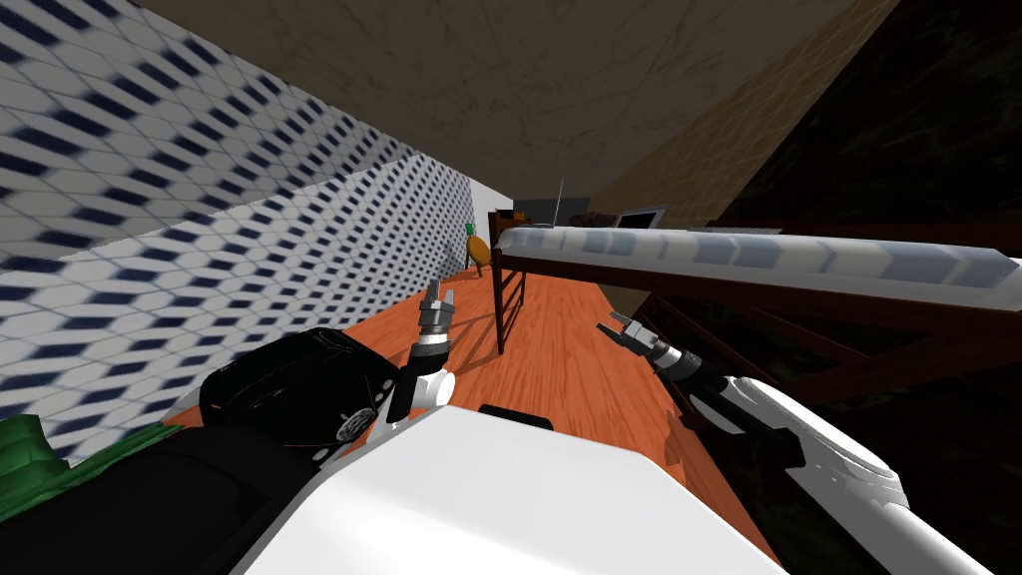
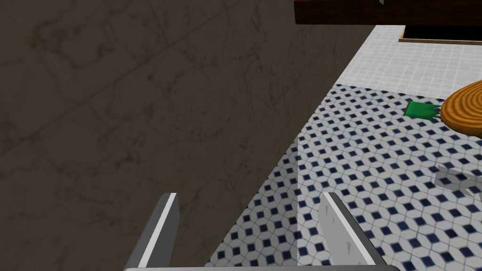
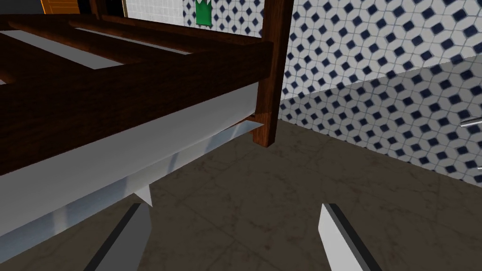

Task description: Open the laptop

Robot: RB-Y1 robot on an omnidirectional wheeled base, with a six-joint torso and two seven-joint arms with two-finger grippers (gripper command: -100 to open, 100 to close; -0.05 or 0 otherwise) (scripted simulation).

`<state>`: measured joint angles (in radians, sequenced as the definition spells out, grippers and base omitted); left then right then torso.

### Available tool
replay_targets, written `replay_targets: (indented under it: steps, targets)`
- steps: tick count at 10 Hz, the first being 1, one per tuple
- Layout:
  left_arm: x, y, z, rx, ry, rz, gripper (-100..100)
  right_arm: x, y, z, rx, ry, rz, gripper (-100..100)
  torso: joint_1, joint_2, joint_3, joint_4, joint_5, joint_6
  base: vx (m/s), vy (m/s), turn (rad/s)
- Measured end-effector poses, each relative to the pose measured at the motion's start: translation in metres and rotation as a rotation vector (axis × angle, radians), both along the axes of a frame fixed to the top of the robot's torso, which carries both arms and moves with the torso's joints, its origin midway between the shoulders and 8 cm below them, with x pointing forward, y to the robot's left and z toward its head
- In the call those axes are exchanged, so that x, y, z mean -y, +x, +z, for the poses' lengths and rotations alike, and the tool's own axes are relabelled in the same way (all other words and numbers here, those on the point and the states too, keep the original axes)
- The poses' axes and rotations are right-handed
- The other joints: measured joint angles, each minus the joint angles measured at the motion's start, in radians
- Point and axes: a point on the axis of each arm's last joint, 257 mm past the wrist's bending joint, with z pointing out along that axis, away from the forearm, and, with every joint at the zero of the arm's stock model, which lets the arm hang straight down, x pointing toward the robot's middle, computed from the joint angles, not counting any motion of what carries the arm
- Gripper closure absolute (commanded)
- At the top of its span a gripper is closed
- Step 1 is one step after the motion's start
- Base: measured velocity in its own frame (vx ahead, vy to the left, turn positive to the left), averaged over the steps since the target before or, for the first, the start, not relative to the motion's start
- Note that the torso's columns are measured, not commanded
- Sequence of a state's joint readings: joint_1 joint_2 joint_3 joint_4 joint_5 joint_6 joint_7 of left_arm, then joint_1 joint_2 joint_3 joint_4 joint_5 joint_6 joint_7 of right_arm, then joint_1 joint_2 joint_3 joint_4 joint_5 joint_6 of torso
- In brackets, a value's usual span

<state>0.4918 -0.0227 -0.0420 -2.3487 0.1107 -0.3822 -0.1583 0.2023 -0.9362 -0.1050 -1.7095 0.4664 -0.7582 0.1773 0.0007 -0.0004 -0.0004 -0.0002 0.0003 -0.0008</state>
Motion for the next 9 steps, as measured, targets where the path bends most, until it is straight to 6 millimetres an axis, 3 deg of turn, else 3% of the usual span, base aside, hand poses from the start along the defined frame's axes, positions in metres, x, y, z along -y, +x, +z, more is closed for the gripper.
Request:
replay_targets:
  steps: [5, 9]
  targets:
    - [0.0, 0.0, 0.0, 0.0, 0.0, 0.0, 0, 0.034, 0.014, 0.011, 0.021, -0.202, -0.025, -100, 0.0, -0.002, -0.001, 0.0, 0.0, 0.001, -0.08, -0.031, 0.091]
    - [0.0, 0.0, 0.0, 0.0, 0.0, 0.0, 0, 0.074, 0.032, 0.03, 0.051, -0.385, -0.069, -100, -0.001, 0.0, 0.0, 0.0, 0.0, 0.0, -0.067, -0.024, 0.113]
